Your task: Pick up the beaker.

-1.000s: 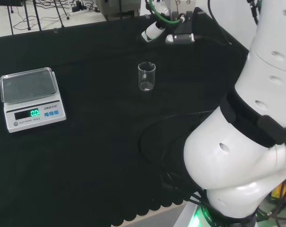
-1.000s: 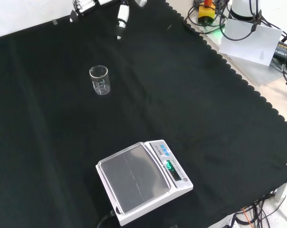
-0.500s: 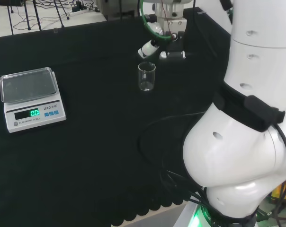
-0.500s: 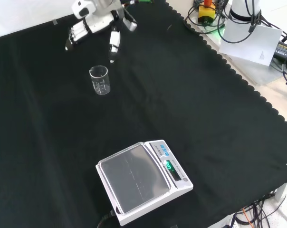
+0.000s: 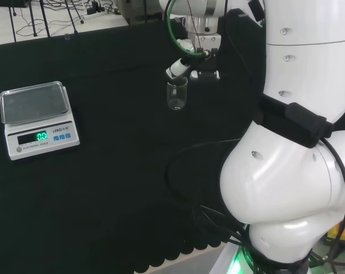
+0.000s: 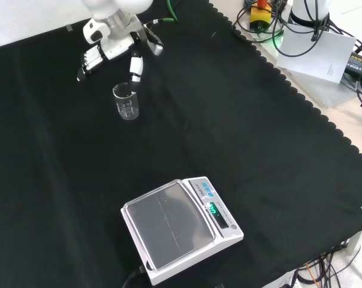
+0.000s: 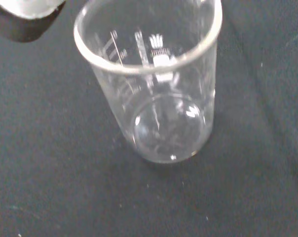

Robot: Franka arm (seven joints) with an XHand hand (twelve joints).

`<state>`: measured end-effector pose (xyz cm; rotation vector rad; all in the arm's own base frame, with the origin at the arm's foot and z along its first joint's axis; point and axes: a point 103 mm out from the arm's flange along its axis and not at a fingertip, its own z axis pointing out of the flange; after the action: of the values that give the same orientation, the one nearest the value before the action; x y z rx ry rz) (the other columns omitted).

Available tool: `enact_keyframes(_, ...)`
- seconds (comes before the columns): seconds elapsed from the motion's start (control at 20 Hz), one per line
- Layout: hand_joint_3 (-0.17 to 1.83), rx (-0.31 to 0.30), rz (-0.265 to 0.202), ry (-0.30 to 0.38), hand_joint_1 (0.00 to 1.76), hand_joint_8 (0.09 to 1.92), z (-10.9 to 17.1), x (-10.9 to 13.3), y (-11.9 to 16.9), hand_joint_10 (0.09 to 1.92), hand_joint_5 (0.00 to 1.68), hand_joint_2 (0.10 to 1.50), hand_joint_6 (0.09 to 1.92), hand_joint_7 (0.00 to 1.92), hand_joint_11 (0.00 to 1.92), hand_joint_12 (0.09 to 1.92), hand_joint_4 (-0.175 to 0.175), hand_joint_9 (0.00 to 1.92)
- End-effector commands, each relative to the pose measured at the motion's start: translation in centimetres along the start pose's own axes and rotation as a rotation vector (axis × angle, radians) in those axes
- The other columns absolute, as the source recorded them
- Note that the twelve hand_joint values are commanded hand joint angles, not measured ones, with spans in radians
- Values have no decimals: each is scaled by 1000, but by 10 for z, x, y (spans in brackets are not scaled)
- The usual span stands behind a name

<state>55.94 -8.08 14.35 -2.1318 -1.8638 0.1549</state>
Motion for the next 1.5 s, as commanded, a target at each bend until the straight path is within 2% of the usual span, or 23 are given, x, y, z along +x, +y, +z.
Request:
enact_keyframes(0.05,229,43,21,16,683,462,18,-8,4,857,17,713,87,0,0,902,35,3)
enact_keyframes(0.6,227,98,14,-9,686,457,42,-4,13,856,20,715,87,0,0,903,35,1)
enact_keyframes(0.85,228,104,12,-8,706,466,47,-2,16,856,29,721,87,0,0,912,34,2)
enact_keyframes(0.95,238,102,13,-12,748,516,47,-1,16,862,68,728,87,15,0,1024,33,37)
enact_keyframes(1.1,336,93,14,-14,847,656,48,0,17,866,188,714,87,78,23,1344,32,191)
enact_keyframes(1.15,420,91,14,-14,897,712,48,0,18,860,242,691,87,130,85,1416,30,282)
enact_keyframes(1.25,591,84,15,-11,1006,813,48,2,18,860,364,653,87,270,307,1415,21,477)
enact_keyframes(1.3,684,84,14,-9,1055,864,49,3,19,851,400,632,215,341,440,1377,15,578)
enact_keyframes(1.4,789,79,13,-6,1117,956,49,3,19,879,347,616,718,438,632,1299,4,704)
enact_keyframes(1.5,840,75,14,-6,1154,1041,48,4,19,948,303,618,1077,495,752,1243,-6,763)
